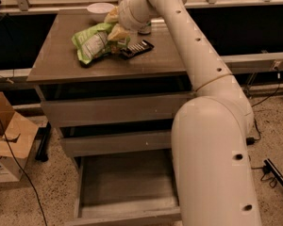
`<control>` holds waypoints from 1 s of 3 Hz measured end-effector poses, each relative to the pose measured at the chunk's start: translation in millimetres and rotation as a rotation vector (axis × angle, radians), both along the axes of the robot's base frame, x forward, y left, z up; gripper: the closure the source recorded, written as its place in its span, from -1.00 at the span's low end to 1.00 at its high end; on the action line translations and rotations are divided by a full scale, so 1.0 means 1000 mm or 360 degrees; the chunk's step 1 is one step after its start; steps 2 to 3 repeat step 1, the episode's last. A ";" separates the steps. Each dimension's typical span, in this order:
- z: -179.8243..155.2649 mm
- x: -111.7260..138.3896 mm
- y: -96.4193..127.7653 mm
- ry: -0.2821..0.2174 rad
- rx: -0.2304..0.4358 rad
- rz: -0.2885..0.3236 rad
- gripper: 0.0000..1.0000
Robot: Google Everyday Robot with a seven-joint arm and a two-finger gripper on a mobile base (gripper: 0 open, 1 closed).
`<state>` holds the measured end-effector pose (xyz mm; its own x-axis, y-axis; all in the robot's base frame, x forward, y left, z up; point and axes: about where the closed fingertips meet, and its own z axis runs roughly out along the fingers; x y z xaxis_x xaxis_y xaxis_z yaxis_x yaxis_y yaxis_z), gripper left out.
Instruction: Pick green rice chip bag from bottom drawer and place on counter
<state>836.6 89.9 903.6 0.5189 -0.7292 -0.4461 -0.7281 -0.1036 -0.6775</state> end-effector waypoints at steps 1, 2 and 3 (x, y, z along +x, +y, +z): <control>0.000 0.000 0.000 0.0000 0.0000 0.0000 -0.99; 0.000 0.000 0.000 0.0000 0.0000 0.0000 -0.99; 0.000 0.000 0.000 0.0000 0.0000 0.0000 -0.99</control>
Offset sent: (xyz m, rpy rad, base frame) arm 0.0000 0.0000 0.0000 0.0000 0.0000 0.0000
